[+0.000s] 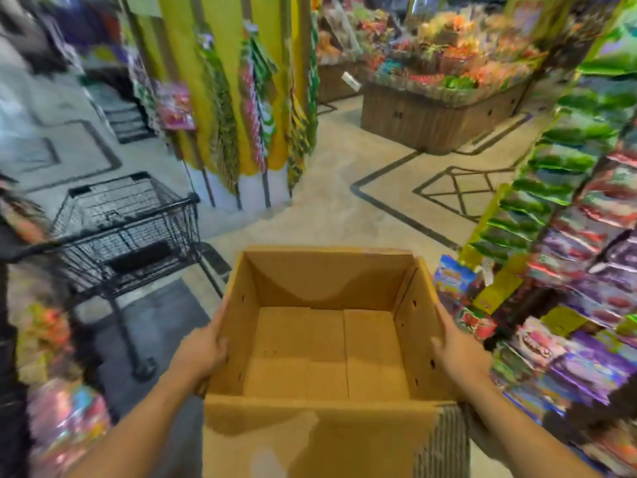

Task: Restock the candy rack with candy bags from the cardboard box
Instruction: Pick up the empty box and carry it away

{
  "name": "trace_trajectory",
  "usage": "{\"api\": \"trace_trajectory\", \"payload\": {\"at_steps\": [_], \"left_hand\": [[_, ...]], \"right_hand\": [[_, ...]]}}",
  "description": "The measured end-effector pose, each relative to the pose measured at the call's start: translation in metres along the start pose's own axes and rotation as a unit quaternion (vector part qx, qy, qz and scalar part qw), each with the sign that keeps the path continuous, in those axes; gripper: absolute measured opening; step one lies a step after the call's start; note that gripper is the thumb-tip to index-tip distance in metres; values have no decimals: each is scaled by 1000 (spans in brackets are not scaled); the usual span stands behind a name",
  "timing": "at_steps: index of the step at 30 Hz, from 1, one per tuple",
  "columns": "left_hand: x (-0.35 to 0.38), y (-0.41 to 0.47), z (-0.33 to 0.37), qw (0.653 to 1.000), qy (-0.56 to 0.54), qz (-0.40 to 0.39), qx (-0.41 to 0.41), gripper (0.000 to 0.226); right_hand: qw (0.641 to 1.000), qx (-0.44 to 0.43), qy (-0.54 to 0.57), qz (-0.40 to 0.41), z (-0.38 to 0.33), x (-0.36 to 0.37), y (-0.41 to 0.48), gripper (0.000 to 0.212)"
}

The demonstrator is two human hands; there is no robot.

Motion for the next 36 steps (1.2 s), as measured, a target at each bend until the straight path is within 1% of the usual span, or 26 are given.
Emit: {"api": "trace_trajectory", "payload": {"at_steps": [5, 10, 15, 17, 21, 26, 31, 36], "left_hand": [[-25, 2, -51, 996, 3, 43, -75, 96], [-38, 15, -92, 987, 14, 58, -146, 95], [-49, 45, -105, 975, 4, 77, -207, 96], [-50, 64, -101, 971, -1, 80, -226, 98], [-44, 107, -93, 961, -12, 94, -260, 100], [-28, 152, -83, 951, -40, 112, -284, 104], [-29, 174, -74, 944, -43, 120, -305, 105], [-31, 185, -68, 939, -48, 119, -319, 103]], "right_hand": [[997, -72, 25, -14, -86, 26, 59, 83], [986, -156, 50, -26, -173, 32, 111, 80], [977, -204, 32, -56, -236, 62, 188, 82], [970, -233, 36, -52, -255, 68, 224, 83], [960, -274, 33, -46, -287, 72, 290, 81], [957, -285, 27, -36, -309, 79, 356, 80], [950, -308, 25, -47, -327, 85, 391, 80], [946, -319, 26, -56, -334, 84, 407, 77]]}}
Point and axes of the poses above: each hand's wrist, its own y-axis towards the middle knuckle, its own x-axis out of the palm, z = x × y, the point moved 2 cm from there along y, towards the middle knuckle, and after that the axes turned 4 degrees about z, right-handed, at the moved point
